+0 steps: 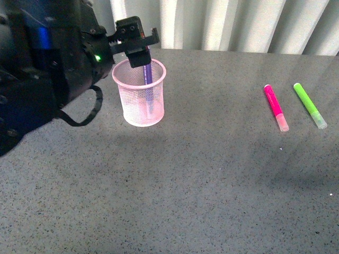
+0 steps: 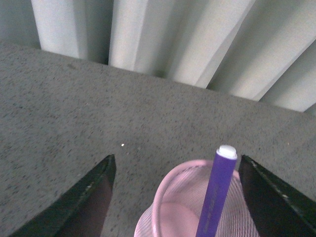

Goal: Insert purple and pink pens into pink cup

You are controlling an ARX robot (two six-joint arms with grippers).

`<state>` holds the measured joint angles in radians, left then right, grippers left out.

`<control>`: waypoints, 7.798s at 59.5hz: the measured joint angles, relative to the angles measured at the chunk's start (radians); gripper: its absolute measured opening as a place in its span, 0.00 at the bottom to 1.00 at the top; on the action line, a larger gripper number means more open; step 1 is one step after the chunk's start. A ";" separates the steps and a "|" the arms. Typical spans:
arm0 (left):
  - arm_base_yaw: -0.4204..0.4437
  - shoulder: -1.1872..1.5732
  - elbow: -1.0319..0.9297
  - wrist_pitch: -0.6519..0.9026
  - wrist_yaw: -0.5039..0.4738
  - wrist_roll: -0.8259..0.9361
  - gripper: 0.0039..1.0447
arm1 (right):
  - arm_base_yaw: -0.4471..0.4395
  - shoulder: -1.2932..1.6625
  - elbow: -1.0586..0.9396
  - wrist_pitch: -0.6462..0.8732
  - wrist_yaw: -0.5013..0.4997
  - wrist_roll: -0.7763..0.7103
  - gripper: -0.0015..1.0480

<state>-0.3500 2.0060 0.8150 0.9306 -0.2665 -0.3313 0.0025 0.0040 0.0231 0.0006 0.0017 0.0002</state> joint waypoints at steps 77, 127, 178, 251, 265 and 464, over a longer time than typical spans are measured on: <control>0.347 -1.112 -0.776 -0.087 0.260 0.324 0.03 | 0.000 0.000 0.000 0.000 0.000 0.000 0.93; 0.348 -1.668 -0.807 -0.590 0.264 0.324 0.03 | 0.000 0.000 0.000 0.000 0.000 0.000 0.93; 0.348 -2.002 -0.806 -0.929 0.266 0.324 0.03 | 0.000 0.000 0.000 0.000 0.000 0.000 0.93; 0.348 -2.003 -0.806 -0.930 0.266 0.327 0.94 | -0.083 1.630 0.661 0.266 0.057 -0.143 0.93; 0.348 -2.003 -0.806 -0.930 0.266 0.327 0.94 | -0.013 1.827 0.872 0.240 0.074 -0.072 0.93; 0.348 -2.003 -0.806 -0.930 0.266 0.327 0.94 | 0.262 2.069 1.029 0.938 -0.020 -0.043 0.11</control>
<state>-0.0025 0.0032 0.0090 0.0006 -0.0002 -0.0044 0.2642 2.0727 1.0519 0.9386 -0.0185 -0.0433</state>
